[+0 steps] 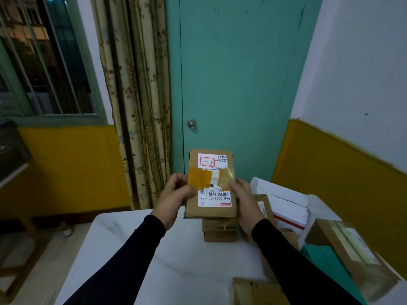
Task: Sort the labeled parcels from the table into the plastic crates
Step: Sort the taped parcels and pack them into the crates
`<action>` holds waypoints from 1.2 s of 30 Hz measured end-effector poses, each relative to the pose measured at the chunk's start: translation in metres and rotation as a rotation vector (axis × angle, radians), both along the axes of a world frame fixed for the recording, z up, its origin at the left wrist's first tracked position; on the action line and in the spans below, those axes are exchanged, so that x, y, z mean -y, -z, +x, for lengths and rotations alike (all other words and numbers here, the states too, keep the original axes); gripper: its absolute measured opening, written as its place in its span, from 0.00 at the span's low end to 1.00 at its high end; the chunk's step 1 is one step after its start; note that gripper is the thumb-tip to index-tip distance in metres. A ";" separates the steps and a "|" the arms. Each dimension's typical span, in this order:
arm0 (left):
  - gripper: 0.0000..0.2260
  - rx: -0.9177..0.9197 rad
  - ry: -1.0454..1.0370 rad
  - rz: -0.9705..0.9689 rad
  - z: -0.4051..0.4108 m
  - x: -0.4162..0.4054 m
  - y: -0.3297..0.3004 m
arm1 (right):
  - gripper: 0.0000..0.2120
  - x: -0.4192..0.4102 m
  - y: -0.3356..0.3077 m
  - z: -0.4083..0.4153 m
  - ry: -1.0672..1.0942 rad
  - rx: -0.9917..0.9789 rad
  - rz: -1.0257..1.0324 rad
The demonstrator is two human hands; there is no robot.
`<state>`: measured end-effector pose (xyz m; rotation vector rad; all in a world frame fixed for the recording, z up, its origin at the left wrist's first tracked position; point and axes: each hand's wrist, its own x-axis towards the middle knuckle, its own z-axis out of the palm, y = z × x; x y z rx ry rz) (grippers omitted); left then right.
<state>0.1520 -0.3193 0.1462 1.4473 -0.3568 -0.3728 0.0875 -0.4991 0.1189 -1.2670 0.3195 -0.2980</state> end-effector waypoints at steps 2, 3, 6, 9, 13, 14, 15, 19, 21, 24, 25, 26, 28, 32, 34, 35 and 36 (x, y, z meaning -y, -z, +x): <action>0.06 0.013 0.014 0.004 -0.002 -0.002 -0.002 | 0.13 -0.001 -0.004 -0.001 -0.026 0.004 0.019; 0.07 0.010 0.027 0.006 -0.002 -0.003 -0.002 | 0.14 0.000 -0.007 -0.002 -0.041 0.009 0.026; 0.17 0.001 0.007 0.013 0.005 -0.011 -0.007 | 0.16 0.008 -0.014 -0.005 -0.095 0.020 -0.015; 0.39 0.038 -0.077 0.103 0.016 -0.024 -0.022 | 0.25 0.021 -0.025 -0.009 -0.253 -0.014 -0.241; 0.45 0.093 0.250 0.480 0.020 -0.031 -0.039 | 0.24 0.025 -0.042 -0.014 -0.545 -0.117 -0.450; 0.43 0.049 0.345 0.510 0.017 -0.029 -0.040 | 0.22 0.023 -0.046 -0.014 -0.592 -0.136 -0.472; 0.40 0.014 0.388 0.506 0.014 -0.028 -0.039 | 0.21 0.022 -0.048 -0.013 -0.606 -0.145 -0.496; 0.27 -0.034 0.146 0.283 0.017 -0.027 -0.023 | 0.16 0.016 -0.046 -0.013 -0.152 -0.057 -0.584; 0.23 -0.097 -0.040 0.075 0.019 -0.025 -0.012 | 0.25 0.014 -0.042 -0.017 0.088 -0.066 -0.580; 0.22 -0.274 -0.195 -0.200 0.014 -0.013 -0.001 | 0.39 0.007 -0.030 -0.018 0.094 -0.122 -0.432; 0.27 -0.319 -0.184 -0.240 0.010 -0.008 0.003 | 0.44 0.001 -0.026 -0.018 0.036 -0.122 -0.359; 0.32 -0.352 -0.157 -0.253 0.005 -0.002 0.007 | 0.46 -0.006 -0.022 -0.016 -0.020 -0.101 -0.277; 0.36 -0.376 -0.092 -0.259 -0.008 0.007 0.011 | 0.44 -0.016 -0.020 -0.011 -0.077 -0.026 -0.138; 0.28 -0.293 -0.009 -0.145 -0.019 0.009 0.006 | 0.30 -0.003 -0.030 -0.007 -0.021 0.073 -0.055; 0.26 -0.235 0.056 -0.064 -0.016 0.005 -0.001 | 0.26 0.007 -0.036 -0.009 -0.014 0.092 -0.049; 0.24 -0.222 0.092 -0.054 -0.015 0.003 -0.004 | 0.25 0.010 -0.038 -0.011 -0.012 0.097 -0.049; 0.23 -0.210 0.122 -0.048 -0.015 0.002 -0.005 | 0.24 0.011 -0.039 -0.012 -0.009 0.099 -0.047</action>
